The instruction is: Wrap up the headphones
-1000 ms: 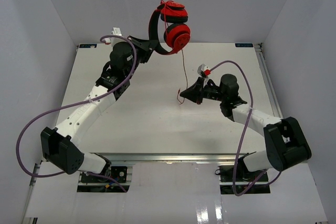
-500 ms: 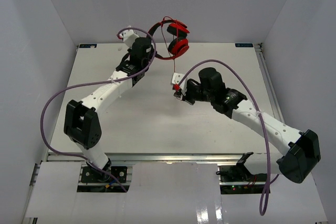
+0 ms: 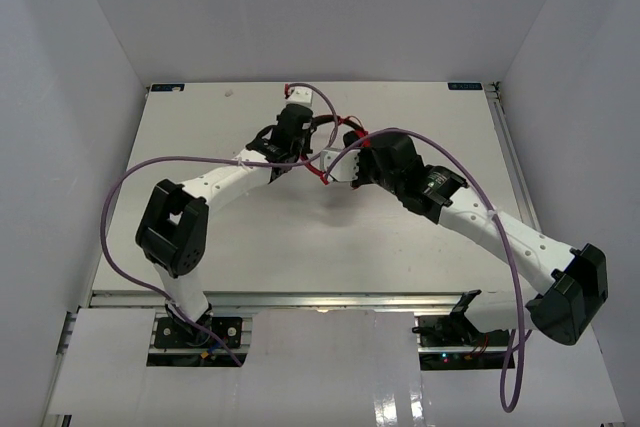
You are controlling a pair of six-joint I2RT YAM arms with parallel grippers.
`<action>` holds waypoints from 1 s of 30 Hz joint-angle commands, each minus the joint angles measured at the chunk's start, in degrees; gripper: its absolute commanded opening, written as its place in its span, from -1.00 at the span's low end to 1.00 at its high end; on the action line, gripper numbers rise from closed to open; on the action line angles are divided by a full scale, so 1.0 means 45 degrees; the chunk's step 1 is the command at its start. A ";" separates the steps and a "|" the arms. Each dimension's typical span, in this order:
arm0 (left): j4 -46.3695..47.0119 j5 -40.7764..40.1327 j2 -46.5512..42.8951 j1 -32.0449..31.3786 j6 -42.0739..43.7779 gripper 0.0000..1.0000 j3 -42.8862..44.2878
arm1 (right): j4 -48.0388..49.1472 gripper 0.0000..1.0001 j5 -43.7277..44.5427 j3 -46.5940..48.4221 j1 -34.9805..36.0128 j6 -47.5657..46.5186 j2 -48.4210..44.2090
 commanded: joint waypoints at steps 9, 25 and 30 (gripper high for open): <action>0.1238 0.6720 -0.3886 0.0101 0.2072 -1.00 -0.2805 | 0.3365 -0.85 -0.0107 -0.1450 -0.1880 -0.0442 0.0055; 0.1401 1.0044 -0.4796 0.0121 0.1434 -1.00 -0.2891 | 0.0657 -0.51 -0.9829 -0.0224 -0.5978 0.3914 0.0616; 0.1257 0.9726 -0.5055 0.0121 0.1060 -1.00 -0.2615 | 0.0579 -0.44 -1.1782 -0.0342 -0.6790 0.4807 0.0892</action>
